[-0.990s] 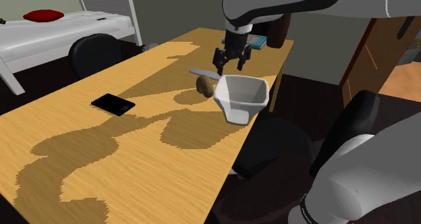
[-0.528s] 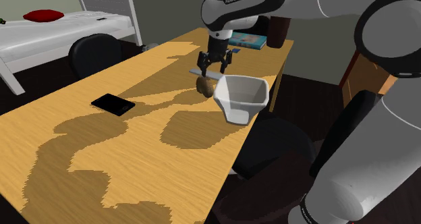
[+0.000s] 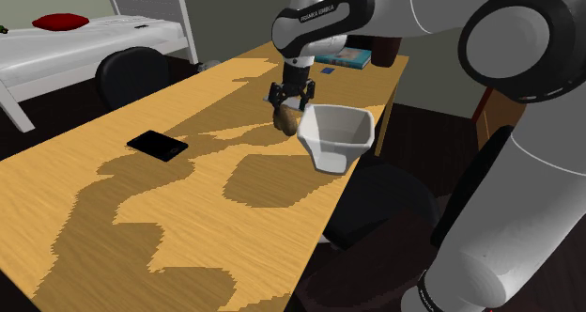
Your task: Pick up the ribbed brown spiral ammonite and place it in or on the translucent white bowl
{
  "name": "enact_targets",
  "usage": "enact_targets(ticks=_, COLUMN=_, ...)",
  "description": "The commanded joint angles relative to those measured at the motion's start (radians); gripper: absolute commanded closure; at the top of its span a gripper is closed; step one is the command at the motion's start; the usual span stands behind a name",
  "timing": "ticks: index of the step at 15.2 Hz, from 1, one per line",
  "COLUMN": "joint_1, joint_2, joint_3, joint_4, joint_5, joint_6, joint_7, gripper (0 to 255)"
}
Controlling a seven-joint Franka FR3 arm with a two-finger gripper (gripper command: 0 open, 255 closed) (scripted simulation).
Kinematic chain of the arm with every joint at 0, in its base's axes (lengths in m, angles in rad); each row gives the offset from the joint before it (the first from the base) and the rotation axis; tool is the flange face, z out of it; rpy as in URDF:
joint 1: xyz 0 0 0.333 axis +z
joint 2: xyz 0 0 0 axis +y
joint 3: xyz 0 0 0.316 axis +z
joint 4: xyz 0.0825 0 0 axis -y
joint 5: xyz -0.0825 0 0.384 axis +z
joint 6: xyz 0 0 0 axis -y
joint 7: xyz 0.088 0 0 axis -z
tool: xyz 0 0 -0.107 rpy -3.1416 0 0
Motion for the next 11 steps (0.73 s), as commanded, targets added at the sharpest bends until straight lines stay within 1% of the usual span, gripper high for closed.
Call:
enact_targets(ticks=1, joint_1=0.001, joint_2=0.004, joint_3=0.001, joint_4=-0.015, joint_5=0.002, joint_6=0.019, joint_7=-0.002, gripper=0)
enact_targets(ticks=8, joint_1=0.001, joint_2=0.004, joint_3=0.001, joint_4=-0.015, joint_5=0.002, joint_6=0.019, joint_7=-0.002, gripper=0)
enact_targets(ticks=9, joint_1=0.001, joint_2=0.004, joint_3=0.001, joint_4=-0.015, joint_5=0.002, joint_6=0.019, joint_7=-0.002, gripper=255)
enact_targets(ticks=11, joint_1=0.001, joint_2=0.004, joint_3=0.001, joint_4=-0.015, joint_5=0.002, joint_6=0.019, joint_7=-0.002, gripper=255)
